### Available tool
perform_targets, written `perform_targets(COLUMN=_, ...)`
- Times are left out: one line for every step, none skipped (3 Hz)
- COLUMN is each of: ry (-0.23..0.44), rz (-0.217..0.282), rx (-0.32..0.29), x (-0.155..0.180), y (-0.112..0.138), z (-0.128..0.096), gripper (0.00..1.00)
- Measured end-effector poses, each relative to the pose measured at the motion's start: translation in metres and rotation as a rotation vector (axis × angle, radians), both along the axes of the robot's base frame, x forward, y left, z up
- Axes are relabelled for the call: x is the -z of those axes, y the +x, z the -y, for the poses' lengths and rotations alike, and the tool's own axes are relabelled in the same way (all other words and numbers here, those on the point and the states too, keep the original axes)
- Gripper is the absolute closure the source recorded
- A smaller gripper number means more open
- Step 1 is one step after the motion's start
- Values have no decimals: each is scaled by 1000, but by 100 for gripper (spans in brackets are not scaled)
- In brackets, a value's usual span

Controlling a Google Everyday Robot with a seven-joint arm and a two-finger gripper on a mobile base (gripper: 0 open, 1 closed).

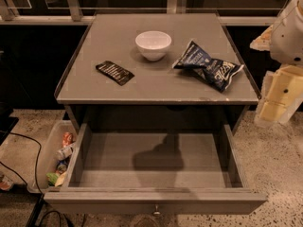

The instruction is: Close top drawer

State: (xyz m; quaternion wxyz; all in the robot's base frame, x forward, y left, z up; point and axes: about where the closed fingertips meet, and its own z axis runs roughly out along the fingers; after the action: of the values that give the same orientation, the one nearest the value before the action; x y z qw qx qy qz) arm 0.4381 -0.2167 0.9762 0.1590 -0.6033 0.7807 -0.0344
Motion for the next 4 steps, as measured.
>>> perform_targets(ry=0, rz=0, rx=0, x=0, y=0, z=0, gripper=0)
perform_targets(ry=12, rz=1, rx=-1, x=11, y=-4, z=4, gripper=0)
perform_targets(ry=54, rz=-8, rx=-26, x=38, y=-21, z=0, gripper=0)
perform_targets(ry=114, rz=-28, rx=-42, x=76, y=-46, z=-3, gripper=18)
